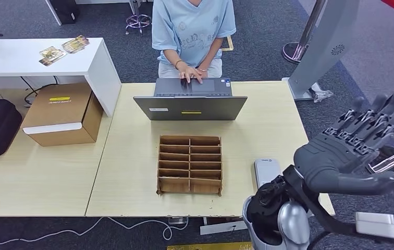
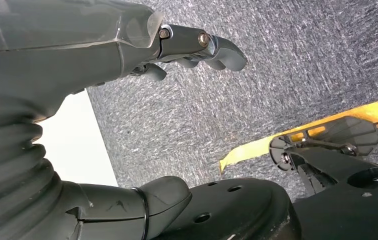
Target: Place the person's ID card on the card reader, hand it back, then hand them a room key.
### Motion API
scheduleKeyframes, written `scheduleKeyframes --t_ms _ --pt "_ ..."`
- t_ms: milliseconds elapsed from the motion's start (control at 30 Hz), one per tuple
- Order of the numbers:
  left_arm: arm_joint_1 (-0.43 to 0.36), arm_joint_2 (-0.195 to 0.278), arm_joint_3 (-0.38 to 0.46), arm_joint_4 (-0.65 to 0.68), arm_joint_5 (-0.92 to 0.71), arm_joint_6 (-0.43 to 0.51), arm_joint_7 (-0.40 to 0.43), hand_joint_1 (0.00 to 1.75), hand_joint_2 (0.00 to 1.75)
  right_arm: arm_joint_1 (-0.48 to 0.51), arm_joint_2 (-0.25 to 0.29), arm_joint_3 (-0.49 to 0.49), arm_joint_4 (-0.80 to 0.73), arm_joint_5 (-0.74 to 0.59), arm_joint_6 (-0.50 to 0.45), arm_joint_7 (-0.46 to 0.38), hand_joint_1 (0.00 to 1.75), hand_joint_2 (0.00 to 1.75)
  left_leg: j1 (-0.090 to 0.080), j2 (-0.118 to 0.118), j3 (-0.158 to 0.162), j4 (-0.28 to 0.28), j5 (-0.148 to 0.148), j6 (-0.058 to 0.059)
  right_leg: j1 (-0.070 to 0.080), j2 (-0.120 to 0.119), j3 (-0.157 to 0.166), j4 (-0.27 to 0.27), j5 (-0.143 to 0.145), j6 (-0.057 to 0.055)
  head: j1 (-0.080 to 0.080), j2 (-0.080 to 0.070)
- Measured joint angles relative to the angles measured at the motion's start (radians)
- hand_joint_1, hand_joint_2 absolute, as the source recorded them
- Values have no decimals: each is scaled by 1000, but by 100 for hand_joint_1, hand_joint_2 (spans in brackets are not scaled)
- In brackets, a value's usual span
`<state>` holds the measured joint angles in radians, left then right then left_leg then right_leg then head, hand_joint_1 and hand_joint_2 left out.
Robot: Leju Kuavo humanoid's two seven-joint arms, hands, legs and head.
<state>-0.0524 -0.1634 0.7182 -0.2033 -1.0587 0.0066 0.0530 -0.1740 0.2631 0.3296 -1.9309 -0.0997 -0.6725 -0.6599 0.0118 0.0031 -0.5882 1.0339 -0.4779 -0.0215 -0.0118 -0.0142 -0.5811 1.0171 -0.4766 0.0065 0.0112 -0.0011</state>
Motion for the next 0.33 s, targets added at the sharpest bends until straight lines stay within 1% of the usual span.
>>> scheduleKeyframes --t_ms 333 --pt "-1 -1 9 0 1 0 0 0 175 -22 4 9 25 17 0 0 0 0 0 0 0 0 0 0 0 0 0 0 0 0 0 0"
